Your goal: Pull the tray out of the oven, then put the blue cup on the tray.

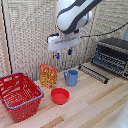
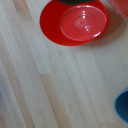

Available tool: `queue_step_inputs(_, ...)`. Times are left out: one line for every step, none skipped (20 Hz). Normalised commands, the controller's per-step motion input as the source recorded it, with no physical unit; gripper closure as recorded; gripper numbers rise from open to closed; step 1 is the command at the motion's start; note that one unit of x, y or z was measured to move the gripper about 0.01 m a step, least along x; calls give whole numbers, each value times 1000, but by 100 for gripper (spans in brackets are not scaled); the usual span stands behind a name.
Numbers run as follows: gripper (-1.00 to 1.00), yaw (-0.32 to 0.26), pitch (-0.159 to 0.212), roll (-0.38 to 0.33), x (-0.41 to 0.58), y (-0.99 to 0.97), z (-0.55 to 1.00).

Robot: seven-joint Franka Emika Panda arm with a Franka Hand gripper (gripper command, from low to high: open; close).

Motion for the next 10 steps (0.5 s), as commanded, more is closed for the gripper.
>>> queue_step_inputs(-100,84,0,-322,63,-266,0)
queue_step_inputs(-100,77,0,-306,0,-369,0)
queue_step_inputs(-100,70,0,-281,0,-486,0)
queue_step_inputs(-100,69,0,-262,0,-543,0)
queue_step_inputs(-100,62,0,-252,0,-583,-9)
queue_step_inputs(-100,58,0,-242,3,-617,-11)
queue_step_inputs(-100,57,0,-240,9,-626,-20)
queue_step_inputs(-100,57,0,-239,11,-629,-23)
queue_step_inputs(-100,55,0,-237,6,-643,-17)
queue_step_inputs(-100,45,0,-239,0,-663,-3)
